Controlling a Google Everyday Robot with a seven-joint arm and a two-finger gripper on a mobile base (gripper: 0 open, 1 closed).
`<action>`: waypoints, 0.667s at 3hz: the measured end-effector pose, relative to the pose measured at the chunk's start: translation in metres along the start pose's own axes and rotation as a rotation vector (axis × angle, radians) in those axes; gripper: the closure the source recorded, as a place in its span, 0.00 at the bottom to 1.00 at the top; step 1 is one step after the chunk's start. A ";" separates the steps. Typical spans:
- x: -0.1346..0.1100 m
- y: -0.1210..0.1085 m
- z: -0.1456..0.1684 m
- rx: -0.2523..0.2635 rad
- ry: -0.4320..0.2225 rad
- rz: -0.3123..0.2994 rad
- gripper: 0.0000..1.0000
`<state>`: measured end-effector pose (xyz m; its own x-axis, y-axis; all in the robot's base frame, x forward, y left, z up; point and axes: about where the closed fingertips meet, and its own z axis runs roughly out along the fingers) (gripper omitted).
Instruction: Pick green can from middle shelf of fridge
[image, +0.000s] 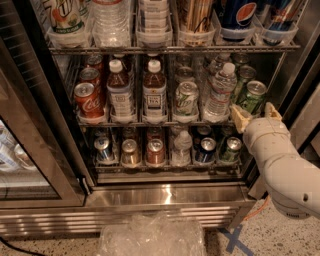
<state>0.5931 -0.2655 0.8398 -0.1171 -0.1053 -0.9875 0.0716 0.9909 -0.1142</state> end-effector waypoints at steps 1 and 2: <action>0.001 -0.003 0.009 0.008 -0.004 0.026 0.37; 0.003 -0.007 0.015 0.015 -0.002 0.045 0.36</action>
Offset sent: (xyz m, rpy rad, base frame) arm 0.0204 -0.0161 -0.0088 0.0684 -0.0039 -0.0343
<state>0.6075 -0.2737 0.8357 -0.1116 -0.0604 -0.9919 0.0914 0.9933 -0.0707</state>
